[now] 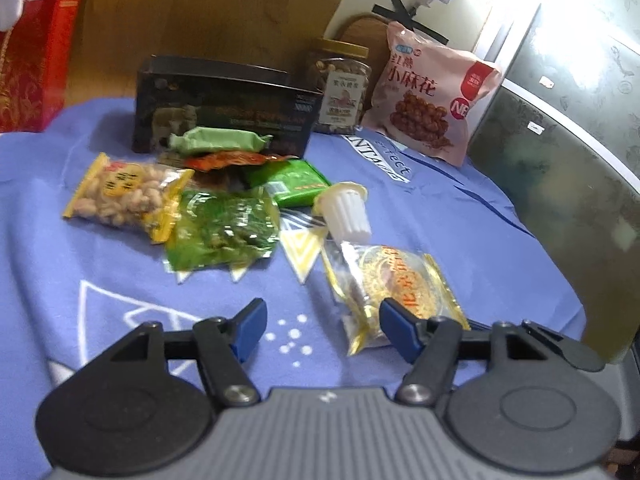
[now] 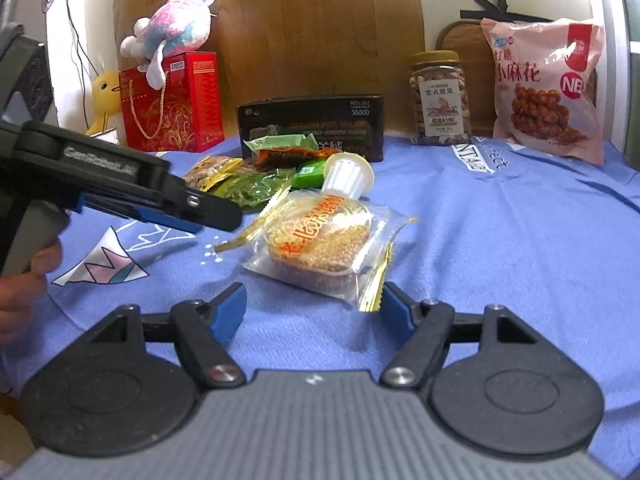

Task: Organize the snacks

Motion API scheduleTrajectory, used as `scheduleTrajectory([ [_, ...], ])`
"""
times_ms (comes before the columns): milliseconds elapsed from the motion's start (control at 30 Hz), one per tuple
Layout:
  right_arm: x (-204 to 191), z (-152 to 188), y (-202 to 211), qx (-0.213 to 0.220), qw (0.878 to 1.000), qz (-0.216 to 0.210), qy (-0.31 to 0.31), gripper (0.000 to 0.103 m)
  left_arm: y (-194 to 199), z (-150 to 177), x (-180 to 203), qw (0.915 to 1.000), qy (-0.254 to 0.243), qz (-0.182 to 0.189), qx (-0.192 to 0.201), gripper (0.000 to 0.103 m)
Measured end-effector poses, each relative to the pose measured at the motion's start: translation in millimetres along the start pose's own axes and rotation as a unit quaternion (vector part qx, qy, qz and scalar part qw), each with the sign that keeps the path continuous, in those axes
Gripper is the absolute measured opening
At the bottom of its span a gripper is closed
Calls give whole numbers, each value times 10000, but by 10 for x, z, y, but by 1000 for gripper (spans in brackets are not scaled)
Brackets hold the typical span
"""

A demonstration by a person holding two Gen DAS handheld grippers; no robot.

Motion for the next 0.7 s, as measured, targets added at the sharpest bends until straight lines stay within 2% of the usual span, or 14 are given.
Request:
scheduleTrajectory([
  [200, 74, -70, 77, 79, 9994, 247, 244, 74, -177, -67, 113, 9992, 113, 349, -128, 65],
  [267, 158, -98, 1, -61, 9998, 152, 120, 72, -286, -51, 128, 9987, 187, 379, -269, 55],
  [300, 191, -103, -53, -168, 9998, 53, 41, 57, -297, -40, 136, 9988, 206, 401, -212, 51],
  [333, 218, -109, -114, -281, 9996, -64, -43, 54, -301, -35, 148, 9979, 238, 545, -254, 38],
  [367, 209, -127, -139, -284, 9995, -151, -19, 46, -272, -41, 148, 9978, 311, 535, -231, 36],
  [400, 173, -156, -142, -313, 9992, -234, 22, 42, -233, -54, 153, 9981, 314, 482, -197, 35],
  [533, 58, -382, -65, -122, 9980, -618, -107, 41, 72, -255, 113, 9988, 284, 354, 166, 34],
  [700, 56, -1031, -254, 379, 9952, -885, 153, 41, 234, -943, -34, 9965, 251, 125, 786, 35],
])
Point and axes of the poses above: each gripper's, at about its wrist camera, not at the fingertips, and y roughly against the way its jaws point, x to its right, z to its underside, the point moved 2 cm from there along -y, roughly the way its jaws point, and after that the axes turned 8 degrees about -z, right-handed, at the moved point
